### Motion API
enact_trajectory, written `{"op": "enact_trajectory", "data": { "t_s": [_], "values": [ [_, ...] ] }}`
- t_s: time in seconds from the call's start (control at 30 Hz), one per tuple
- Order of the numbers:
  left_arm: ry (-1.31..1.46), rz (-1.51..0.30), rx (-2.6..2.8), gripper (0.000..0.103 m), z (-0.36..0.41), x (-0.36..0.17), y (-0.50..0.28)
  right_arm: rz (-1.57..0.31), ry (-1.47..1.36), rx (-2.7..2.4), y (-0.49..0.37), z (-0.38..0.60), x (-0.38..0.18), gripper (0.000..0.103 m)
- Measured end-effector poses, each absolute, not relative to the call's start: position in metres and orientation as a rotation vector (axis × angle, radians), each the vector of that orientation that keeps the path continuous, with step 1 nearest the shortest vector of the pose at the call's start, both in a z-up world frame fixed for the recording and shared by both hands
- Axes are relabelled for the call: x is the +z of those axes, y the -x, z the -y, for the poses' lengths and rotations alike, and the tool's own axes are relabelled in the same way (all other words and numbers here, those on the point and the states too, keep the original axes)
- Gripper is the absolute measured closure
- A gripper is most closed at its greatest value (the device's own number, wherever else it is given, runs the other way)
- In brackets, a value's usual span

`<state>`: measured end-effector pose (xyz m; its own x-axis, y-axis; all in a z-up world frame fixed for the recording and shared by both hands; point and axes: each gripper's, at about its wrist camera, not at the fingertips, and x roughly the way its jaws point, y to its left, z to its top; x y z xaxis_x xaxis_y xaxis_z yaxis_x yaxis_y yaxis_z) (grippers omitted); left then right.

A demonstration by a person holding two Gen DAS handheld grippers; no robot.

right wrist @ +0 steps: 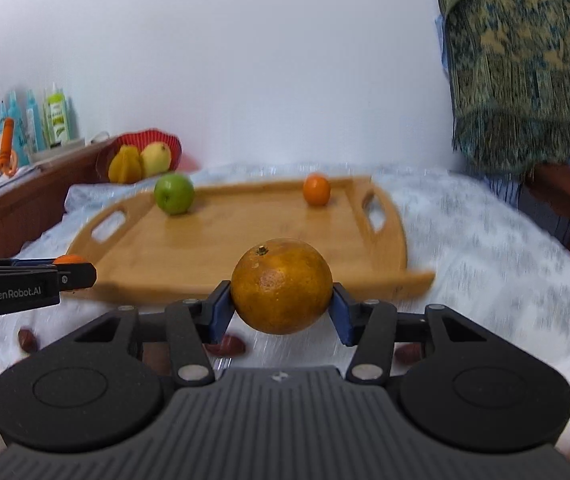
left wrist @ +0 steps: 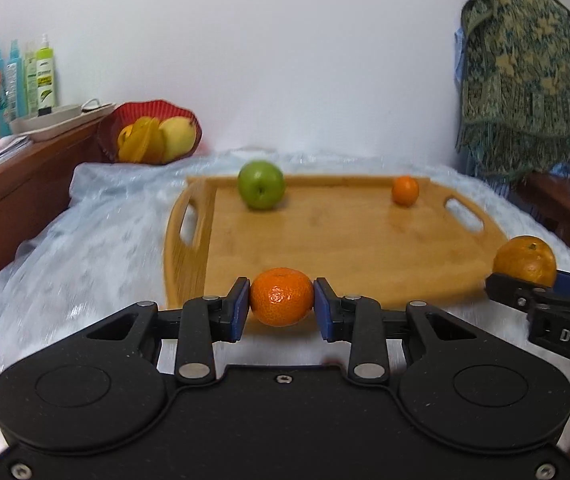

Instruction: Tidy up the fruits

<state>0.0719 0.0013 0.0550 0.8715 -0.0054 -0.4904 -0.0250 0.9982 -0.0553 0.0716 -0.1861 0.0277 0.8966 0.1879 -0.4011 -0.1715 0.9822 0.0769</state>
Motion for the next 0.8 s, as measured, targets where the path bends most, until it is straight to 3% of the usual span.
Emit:
{"op": "enact_trajectory", "data": {
  "t_s": [0.47,0.8],
  "values": [
    [0.124,-0.572,-0.016,0.071,-0.025,0.07,-0.213,-0.474,-0.108,0.159,-0.197,0.196,0.048,0.048],
    [0.108,-0.645,-0.015,0.071,-0.029,0.038,-0.238,-0.574,-0.122,0.1,-0.245,0.203,0.028,0.048]
  ]
}}
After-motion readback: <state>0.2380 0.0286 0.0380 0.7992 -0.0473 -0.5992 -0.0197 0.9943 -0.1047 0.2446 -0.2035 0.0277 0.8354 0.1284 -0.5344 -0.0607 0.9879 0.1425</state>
